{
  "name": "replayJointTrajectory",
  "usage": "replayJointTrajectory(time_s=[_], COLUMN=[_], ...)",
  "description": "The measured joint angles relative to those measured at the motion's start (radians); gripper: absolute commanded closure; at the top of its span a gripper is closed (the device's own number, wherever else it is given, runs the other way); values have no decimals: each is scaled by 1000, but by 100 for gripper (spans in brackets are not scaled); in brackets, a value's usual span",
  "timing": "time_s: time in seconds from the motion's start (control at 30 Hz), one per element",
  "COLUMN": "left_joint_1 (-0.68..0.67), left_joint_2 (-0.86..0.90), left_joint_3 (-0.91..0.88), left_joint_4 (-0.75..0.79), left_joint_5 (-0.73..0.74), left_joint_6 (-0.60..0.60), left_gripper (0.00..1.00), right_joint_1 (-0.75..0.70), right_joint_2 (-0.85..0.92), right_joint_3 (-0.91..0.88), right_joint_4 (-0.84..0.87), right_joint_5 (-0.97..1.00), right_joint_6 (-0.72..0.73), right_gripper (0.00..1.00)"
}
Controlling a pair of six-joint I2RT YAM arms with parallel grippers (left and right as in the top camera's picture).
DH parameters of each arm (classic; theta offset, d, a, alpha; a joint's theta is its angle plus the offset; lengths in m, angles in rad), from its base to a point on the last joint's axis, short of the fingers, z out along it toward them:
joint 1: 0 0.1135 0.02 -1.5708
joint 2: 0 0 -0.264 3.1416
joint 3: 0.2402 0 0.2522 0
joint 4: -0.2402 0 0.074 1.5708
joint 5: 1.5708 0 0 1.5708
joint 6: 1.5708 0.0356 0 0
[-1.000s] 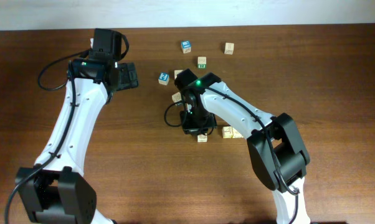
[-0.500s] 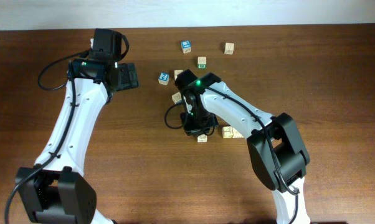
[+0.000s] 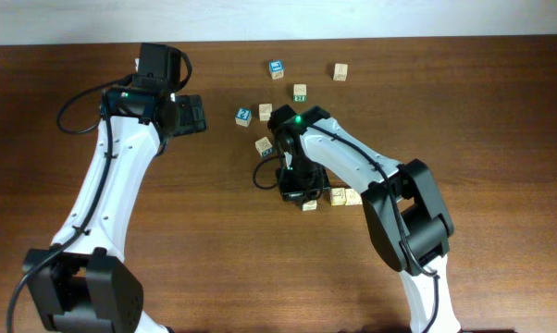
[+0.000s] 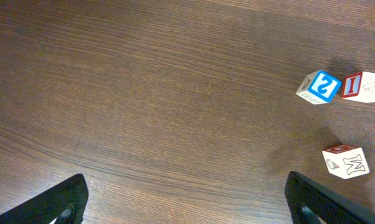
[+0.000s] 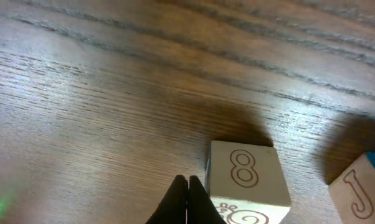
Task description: Rotate 4 blocks
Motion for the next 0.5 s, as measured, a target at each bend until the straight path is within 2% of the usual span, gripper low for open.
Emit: replayJointTrajectory(time_s=[0.5], left_joint_1=[0], left_joint_2=[0], left_joint_3=[0], left_joint_4=[-2], left_joint_5=[2], left_joint_6=[0], left_gripper=[1], right_joint_1=[-32], right_joint_2=[0], right_joint_3=[10], right_joint_4=[-14], right_joint_5=[83], right_joint_6=[24], right_gripper=[96])
